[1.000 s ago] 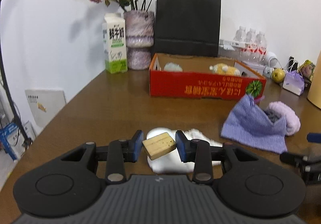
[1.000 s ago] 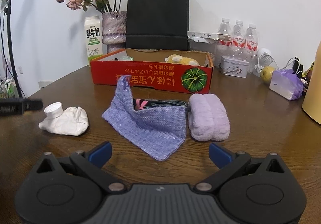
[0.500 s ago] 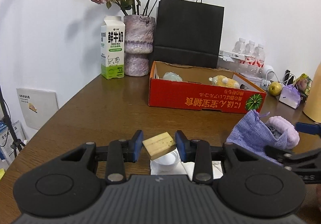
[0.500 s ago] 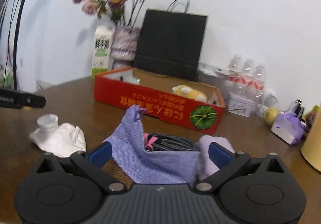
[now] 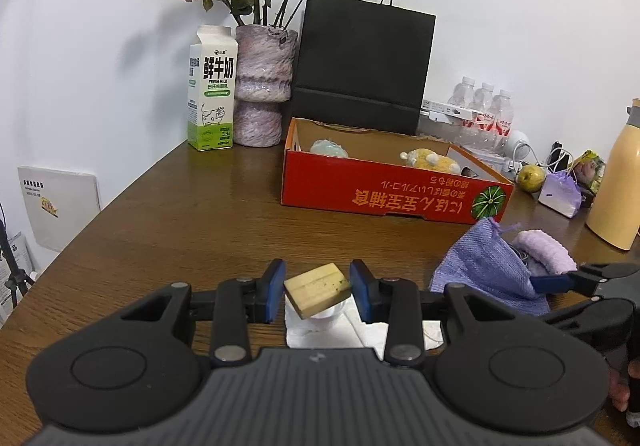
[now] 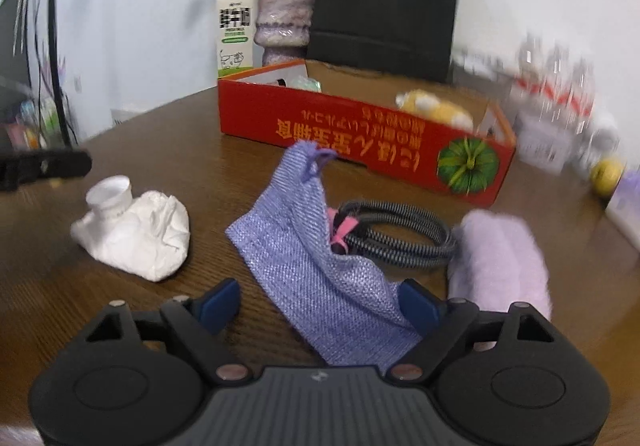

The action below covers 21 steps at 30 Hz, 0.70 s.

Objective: Organize objects

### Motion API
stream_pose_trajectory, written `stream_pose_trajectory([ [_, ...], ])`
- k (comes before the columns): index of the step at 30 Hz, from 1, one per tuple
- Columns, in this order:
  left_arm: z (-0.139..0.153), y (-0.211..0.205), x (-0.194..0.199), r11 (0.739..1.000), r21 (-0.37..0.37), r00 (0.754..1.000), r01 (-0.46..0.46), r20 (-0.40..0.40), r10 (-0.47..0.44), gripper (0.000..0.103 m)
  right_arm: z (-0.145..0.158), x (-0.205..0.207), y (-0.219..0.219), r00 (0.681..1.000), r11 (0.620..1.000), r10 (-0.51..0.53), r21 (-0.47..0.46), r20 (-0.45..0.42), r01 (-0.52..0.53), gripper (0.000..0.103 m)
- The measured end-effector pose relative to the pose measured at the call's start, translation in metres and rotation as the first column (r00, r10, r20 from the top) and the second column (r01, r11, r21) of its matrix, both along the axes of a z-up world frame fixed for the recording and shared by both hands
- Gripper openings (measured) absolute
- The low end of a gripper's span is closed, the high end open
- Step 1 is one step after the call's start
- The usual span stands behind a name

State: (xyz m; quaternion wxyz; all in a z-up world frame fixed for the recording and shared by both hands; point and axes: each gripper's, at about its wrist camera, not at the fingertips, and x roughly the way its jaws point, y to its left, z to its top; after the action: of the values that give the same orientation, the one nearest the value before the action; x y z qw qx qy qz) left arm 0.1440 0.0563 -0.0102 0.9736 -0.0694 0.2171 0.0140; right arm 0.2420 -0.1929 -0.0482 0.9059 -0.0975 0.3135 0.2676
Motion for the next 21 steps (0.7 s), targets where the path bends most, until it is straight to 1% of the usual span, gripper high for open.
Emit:
stream_pose_trajectory([
  [1,0.000,0.000,0.000,1.000,-0.001,1.000,0.000,0.000,0.000,0.036,0.000,0.003,-0.004,1.000,1.000,-0.009,0.018,-0.014,0.009,0.084],
  [4,0.000,0.001,-0.001,1.000,-0.006,1.000,0.001,0.003,-0.001,0.036,0.000,0.003,-0.007,1.000,0.999,-0.026,0.025,-0.005,0.026,0.074],
  [5,0.000,0.001,-0.001,1.000,-0.007,1.000,0.001,0.004,-0.001,0.036,0.000,0.002,-0.008,1.000,0.999,-0.031,0.029,-0.003,0.031,0.066],
  [6,0.000,0.001,-0.002,1.000,-0.008,1.000,0.000,0.006,0.000,0.036,0.000,0.001,-0.010,0.999,0.999,-0.037,0.032,0.001,0.037,0.055],
  [7,0.001,0.001,-0.002,1.000,-0.010,1.000,0.000,0.008,0.000,0.036,0.000,-0.001,-0.013,0.999,0.998,-0.043,0.035,0.007,0.043,0.048],
  [8,0.001,0.002,-0.003,1.000,-0.012,1.000,0.001,0.009,-0.001,0.036,0.001,-0.003,-0.015,0.999,0.998,-0.049,0.041,0.009,0.048,0.035],
  [9,0.001,0.002,-0.003,1.000,-0.014,1.000,0.002,0.011,-0.001,0.036,0.002,-0.005,-0.019,0.999,0.998,-0.048,0.049,0.006,0.047,0.030],
  [10,0.001,0.002,-0.003,1.000,-0.015,1.000,0.003,0.011,-0.003,0.036,0.002,-0.009,-0.021,0.999,0.997,-0.046,0.059,0.002,0.046,0.028],
  [12,0.002,0.002,-0.003,1.000,-0.016,1.000,0.005,0.014,-0.004,0.036,0.004,-0.018,-0.027,0.999,0.996,-0.043,0.075,-0.005,0.043,0.020],
  [14,0.002,0.003,-0.004,1.000,-0.017,1.000,0.006,0.017,-0.006,0.036,0.004,-0.029,-0.032,0.999,0.994,-0.041,0.097,-0.017,0.042,0.017],
  [17,0.003,0.002,-0.005,1.000,-0.019,1.000,0.008,0.022,-0.007,0.036,0.004,-0.046,-0.034,0.999,0.994,-0.037,0.104,-0.020,0.039,0.016],
  [21,0.002,0.002,-0.005,1.000,-0.018,1.000,0.006,0.022,-0.006,0.036,0.005,-0.049,-0.032,0.999,0.994,-0.035,0.100,-0.017,0.037,0.018],
])
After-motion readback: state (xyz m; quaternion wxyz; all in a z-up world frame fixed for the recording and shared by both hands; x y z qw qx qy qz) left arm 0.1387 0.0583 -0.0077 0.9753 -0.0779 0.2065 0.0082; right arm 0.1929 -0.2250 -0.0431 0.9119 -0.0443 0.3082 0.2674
